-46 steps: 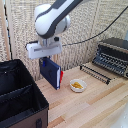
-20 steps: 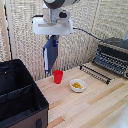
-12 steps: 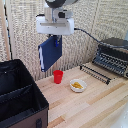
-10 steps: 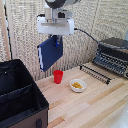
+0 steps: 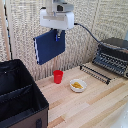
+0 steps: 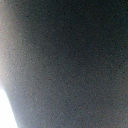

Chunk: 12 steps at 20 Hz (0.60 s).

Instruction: Gently maneuver your gripper in the book's direction. Confidently hold the book by angling your gripper properly. Relocate the book to the caddy. Pinpoint the back pocket of the caddy and set the book down inside it.

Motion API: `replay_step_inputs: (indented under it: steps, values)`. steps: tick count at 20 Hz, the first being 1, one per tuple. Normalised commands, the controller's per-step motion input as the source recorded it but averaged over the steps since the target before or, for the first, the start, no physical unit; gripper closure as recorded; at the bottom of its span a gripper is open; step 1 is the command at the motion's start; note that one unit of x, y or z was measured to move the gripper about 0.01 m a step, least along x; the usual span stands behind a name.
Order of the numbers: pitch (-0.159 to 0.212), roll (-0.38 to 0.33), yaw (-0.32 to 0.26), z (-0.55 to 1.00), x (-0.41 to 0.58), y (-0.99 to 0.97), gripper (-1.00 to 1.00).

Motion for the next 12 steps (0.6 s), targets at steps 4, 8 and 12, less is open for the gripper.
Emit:
replay_step_inputs:
  steps: [4, 8, 12]
  values:
    - [0.054, 0.134, -0.176, 0.34, 0.219, 0.41, 1.0]
    - [0.003, 0.053, -0.151, 0.47, 0.121, 0.56, 1.0]
    - [0.0, 0.039, -0.128, 0.51, 0.141, 0.63, 1.0]
